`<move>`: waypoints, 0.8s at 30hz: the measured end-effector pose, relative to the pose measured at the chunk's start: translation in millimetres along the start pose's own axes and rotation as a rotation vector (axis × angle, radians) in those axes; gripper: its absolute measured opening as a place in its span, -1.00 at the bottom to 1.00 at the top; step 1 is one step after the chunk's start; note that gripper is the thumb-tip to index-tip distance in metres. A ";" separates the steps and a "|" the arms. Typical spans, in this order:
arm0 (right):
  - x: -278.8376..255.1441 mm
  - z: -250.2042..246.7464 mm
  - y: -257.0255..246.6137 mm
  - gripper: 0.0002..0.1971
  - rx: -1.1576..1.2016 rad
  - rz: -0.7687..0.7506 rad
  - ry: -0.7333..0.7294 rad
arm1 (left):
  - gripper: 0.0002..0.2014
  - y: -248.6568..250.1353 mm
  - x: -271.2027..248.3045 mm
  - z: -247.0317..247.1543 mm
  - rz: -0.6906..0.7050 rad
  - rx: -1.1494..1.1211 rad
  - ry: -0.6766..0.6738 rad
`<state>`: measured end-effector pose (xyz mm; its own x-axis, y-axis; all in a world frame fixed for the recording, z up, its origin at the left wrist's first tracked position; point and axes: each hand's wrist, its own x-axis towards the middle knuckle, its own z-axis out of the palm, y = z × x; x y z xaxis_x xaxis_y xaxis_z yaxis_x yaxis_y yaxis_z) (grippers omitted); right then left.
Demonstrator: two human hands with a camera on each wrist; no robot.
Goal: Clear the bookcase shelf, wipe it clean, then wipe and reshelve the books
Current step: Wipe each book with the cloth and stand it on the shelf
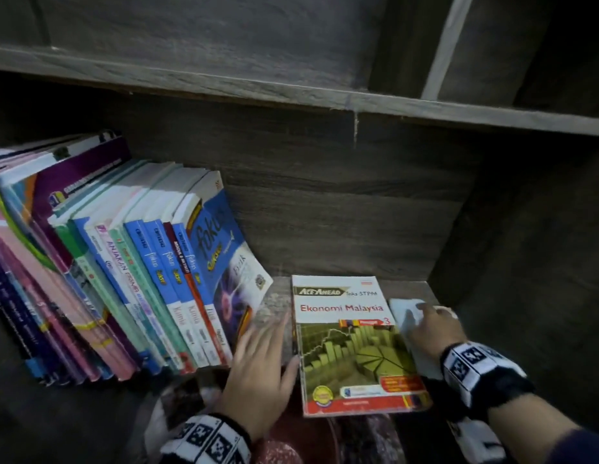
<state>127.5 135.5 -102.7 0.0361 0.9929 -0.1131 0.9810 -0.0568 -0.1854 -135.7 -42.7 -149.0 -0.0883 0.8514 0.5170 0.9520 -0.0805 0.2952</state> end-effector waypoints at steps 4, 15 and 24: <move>-2.3 19.8 25.1 -0.34 -0.189 -0.080 -0.104 | -0.38 6.9 -0.5 31.6 -0.115 -0.044 -0.281; -3.4 -7.7 30.3 -0.50 0.312 -0.199 0.414 | -0.48 22.3 3.3 57.3 -0.022 -0.013 -0.282; 1.6 -3.8 -16.0 -0.36 -0.189 -0.422 -0.353 | -0.38 26.7 -0.3 66.1 -0.064 -0.091 -0.222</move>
<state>112.6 138.4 -96.2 -0.3994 0.8286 -0.3922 0.9148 0.3883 -0.1111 -90.8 -10.8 -194.4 -0.0715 0.9486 0.3084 0.9154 -0.0604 0.3980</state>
